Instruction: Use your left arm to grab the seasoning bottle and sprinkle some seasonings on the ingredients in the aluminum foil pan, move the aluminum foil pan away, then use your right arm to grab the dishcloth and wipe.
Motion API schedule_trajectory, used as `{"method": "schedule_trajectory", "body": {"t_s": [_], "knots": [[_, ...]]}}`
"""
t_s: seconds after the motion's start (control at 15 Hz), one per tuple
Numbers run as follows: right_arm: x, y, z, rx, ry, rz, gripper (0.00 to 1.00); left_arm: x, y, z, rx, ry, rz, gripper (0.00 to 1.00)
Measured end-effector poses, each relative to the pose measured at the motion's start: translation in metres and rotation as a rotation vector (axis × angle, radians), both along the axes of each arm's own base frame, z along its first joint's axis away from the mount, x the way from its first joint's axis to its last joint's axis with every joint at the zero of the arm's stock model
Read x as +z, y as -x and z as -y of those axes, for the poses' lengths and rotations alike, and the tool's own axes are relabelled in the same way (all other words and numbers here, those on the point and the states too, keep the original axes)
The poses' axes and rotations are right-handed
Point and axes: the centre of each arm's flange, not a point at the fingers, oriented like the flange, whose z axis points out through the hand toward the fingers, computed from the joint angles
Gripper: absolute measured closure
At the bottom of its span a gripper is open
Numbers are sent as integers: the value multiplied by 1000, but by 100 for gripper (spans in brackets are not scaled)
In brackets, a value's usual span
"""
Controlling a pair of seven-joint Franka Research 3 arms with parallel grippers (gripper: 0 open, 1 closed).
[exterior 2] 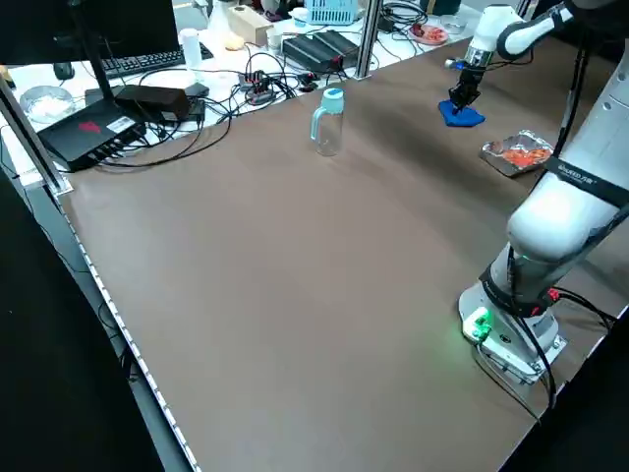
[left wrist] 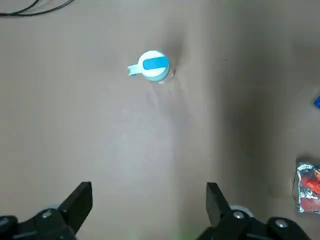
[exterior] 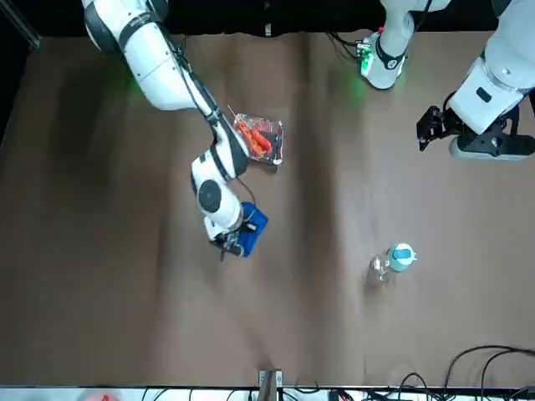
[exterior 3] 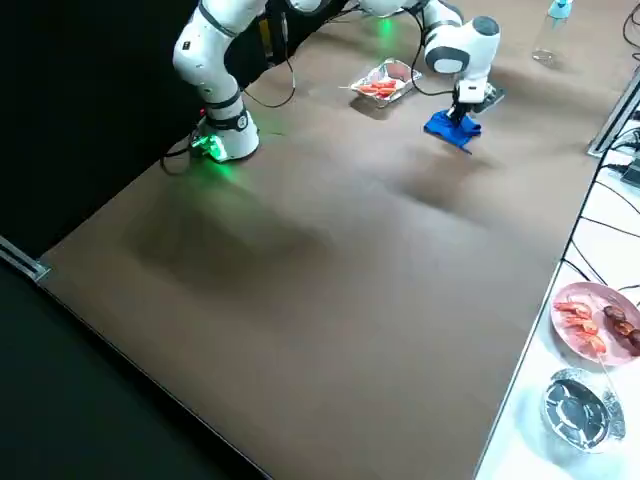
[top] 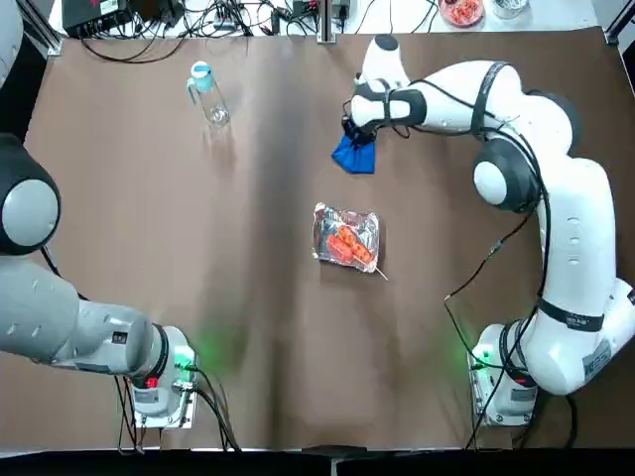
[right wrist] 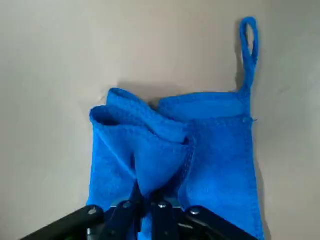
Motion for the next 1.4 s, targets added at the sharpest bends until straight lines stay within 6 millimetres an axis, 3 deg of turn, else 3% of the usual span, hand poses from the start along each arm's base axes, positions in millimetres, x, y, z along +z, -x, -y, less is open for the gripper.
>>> {"method": "schedule_trajectory", "body": {"t_s": [0.2, 0.4, 0.47, 0.53, 0.73, 0.93, 1.2, 1.4], "knots": [[0, -18, 30, -34, 14, -9, 90, -6, -1, -2, 14, 1, -13, 0], [0, -18, 29, -40, 11, -6, 90, -16, -2, -2, 34, 42, -33, 0], [0, -16, 23, -39, 4, 5, 90, -21, -3, -3, 41, 47, -33, 0], [-1, -6, -3, -58, -24, 52, 90, -29, -6, -8, 51, 49, -39, 0], [-2, 19, -49, -61, -58, 102, 90, -35, -6, -12, 58, 47, -44, 0], [-2, 35, -69, -63, -63, 101, 90, -34, -5, -18, 68, 46, -43, 0], [-3, 25, -55, -74, -49, 83, 90, -40, 1, -21, 71, 41, -57, 0], [-2, 3, -10, -16, 3, -1, 90, -44, 3, -21, 64, 38, -64, 0]]}}
